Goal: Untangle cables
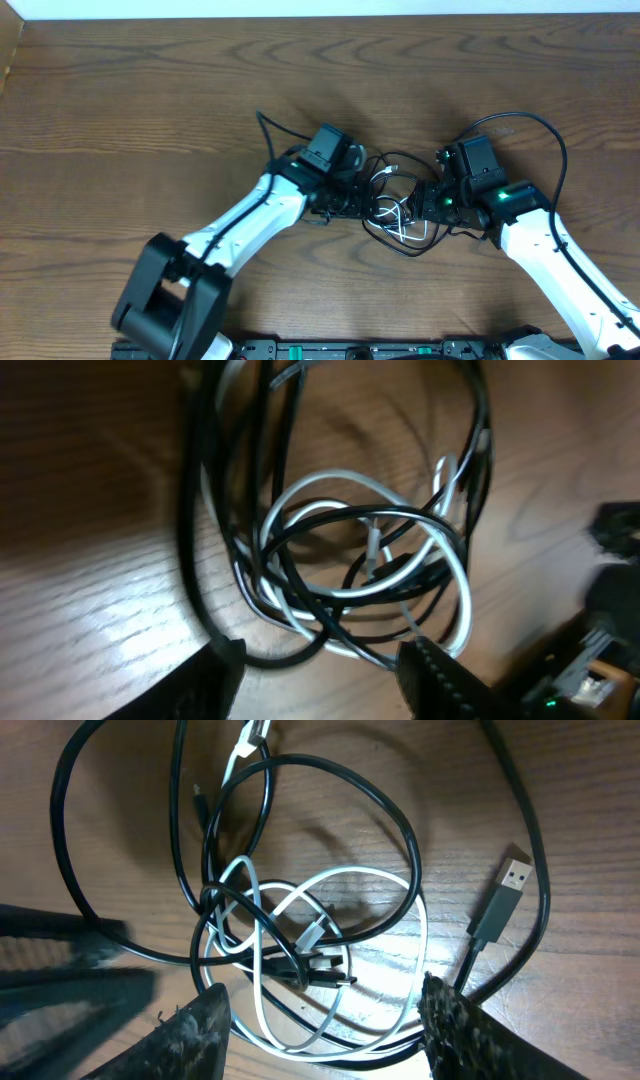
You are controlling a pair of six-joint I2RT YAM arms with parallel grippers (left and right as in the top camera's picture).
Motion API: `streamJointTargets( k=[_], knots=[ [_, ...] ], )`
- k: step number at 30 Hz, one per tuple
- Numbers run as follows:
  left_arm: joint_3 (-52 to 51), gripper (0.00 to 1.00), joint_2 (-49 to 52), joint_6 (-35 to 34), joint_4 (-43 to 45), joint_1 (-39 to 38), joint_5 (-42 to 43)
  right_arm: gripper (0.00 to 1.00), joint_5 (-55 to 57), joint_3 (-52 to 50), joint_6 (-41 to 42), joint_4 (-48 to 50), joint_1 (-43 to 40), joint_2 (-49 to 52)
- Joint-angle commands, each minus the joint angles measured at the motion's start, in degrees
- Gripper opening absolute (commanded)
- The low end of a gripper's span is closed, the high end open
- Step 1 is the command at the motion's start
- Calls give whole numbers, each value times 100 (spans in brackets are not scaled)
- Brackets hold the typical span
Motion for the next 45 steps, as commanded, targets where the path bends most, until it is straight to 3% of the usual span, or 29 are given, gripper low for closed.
streamJointTargets(
  k=[1, 2, 3, 8, 22, 29, 37, 45],
  knots=[
    [-28, 34, 243, -11, 83, -68, 35, 58, -72, 26, -103, 0, -22, -26],
    [-28, 11, 249, -7, 101, -59, 33, 59, -81, 26, -105, -11, -20, -26],
    [-20, 8, 238, -4, 118, -39, 35, 59, -79, 26, -105, -11, -15, -26],
    [131, 7, 24, 11, 105, 153, 190, 63, -81, 26, -105, 20, -11, -26],
    [273, 7, -1604, -26, 210, 264, 407, 63, -223, 24, -105, 616, 380, -24],
    [273, 7, -1974, -142, 216, 264, 922, 46, 452, 24, -96, 1056, 527, 55],
    [273, 7, -2026, -446, 763, 267, 1816, 46, 627, 24, -61, 1578, 527, 654],
    [273, 7, -2026, -398, 789, 267, 1574, 38, 334, 24, -17, 1526, 527, 1322]
  ],
)
